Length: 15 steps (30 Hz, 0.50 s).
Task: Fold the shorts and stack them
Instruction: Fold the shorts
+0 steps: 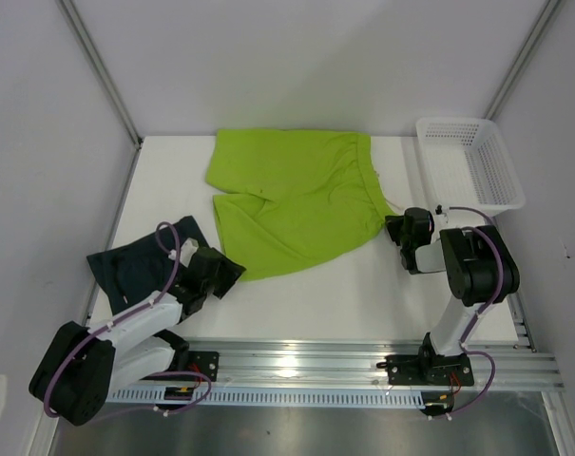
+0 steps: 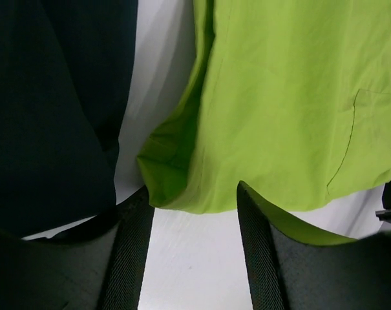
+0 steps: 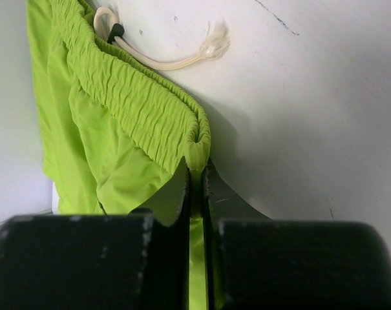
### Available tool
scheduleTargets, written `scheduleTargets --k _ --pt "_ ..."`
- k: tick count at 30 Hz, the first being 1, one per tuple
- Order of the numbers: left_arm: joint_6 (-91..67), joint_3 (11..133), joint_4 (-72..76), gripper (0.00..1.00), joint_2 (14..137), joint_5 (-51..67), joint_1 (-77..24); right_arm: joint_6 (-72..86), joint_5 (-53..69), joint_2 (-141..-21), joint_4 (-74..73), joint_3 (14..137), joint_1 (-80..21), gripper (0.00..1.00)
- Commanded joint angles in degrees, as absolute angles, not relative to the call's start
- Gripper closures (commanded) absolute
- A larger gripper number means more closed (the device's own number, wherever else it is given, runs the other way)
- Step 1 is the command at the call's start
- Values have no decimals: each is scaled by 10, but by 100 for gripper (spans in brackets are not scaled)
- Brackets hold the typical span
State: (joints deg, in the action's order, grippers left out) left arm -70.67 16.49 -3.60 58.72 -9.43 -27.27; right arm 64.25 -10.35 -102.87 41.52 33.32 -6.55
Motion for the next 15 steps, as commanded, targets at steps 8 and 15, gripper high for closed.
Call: scheduleTargets --k 8,15 --pt "-741 185 -63 86 598 -166 -277 640 -124 -1008 460 309 -70 100" --pt "-707 213 -121 100 552 -177 -277 635 -164 -913 329 289 -83 100"
